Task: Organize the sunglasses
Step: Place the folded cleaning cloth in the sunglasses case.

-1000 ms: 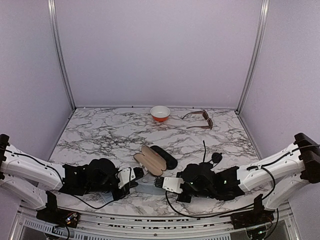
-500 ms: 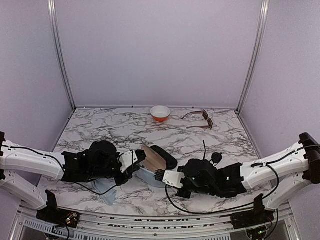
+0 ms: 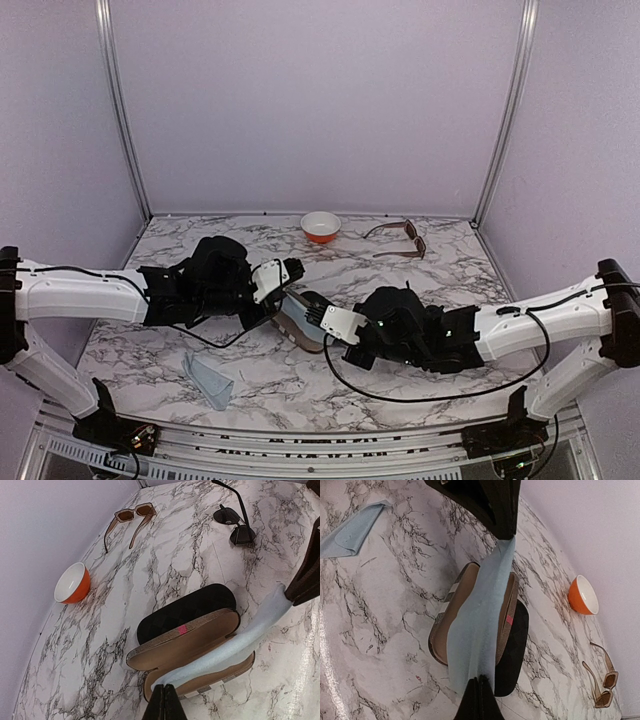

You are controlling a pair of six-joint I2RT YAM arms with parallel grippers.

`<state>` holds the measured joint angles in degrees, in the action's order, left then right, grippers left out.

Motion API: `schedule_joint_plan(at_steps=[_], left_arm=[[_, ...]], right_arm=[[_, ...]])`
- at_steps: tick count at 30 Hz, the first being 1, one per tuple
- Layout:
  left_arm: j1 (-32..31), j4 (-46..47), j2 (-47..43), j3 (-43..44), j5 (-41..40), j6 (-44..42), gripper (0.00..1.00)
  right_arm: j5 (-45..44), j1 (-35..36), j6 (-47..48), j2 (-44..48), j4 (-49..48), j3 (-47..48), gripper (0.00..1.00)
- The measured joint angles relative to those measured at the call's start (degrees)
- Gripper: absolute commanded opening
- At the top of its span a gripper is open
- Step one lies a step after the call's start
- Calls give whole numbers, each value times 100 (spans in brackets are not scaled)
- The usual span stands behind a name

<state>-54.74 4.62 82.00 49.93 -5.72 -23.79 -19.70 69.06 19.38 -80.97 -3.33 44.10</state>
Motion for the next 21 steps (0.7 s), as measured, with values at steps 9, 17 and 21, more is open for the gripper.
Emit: schedule_joint_plan(at_steps=[9,17,21], left_arm=[[363,-2,529,313,264,-463,0],[752,26,1062,584,590,-584,0],[857,31,1333,662,699,-603,0]], right_arm=[[-7,-136,105,-673,-136,295,0],[-17,-216,190,-1045,-284,507,0],[-20,-243,219,-1207,-356,575,0]])
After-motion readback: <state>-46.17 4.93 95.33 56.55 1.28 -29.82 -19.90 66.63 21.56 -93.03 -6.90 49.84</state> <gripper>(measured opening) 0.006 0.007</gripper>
